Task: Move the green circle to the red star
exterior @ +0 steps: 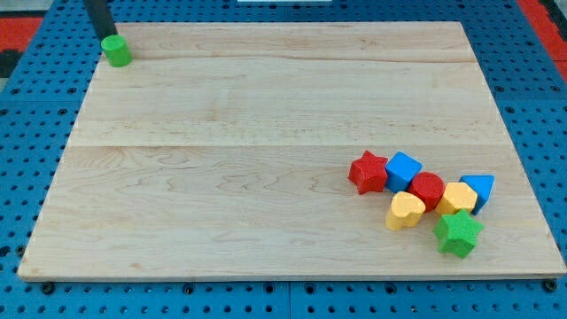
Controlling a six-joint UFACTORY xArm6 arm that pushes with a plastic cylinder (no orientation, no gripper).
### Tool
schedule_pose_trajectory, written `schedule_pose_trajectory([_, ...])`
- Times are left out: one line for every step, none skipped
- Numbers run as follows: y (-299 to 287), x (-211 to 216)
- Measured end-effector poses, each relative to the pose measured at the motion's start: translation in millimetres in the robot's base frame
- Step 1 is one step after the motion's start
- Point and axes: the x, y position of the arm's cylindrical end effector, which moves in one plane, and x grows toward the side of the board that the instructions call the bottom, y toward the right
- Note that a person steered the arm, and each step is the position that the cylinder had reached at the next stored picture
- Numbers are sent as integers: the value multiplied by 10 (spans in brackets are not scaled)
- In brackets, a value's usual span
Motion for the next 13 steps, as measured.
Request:
schedule_pose_trajectory([645, 540])
schedule_pose_trajectory([1498, 680])
schedule_pose_trajectory([1908, 722])
schedule_pose_trajectory([2444, 936])
schedule_pose_trajectory([2641, 1009])
schedule_pose_trajectory([2460, 153])
schedule_pose_trajectory([1908, 420])
schedule_pose_trajectory([1862, 1212])
schedule_pose_trajectory([2126, 1401])
schedule_pose_trajectory([1492, 1400])
schedule_pose_trajectory([1172, 1474])
schedule_pose_trajectory([1271, 1520])
schedule_pose_trajectory([1089, 1822])
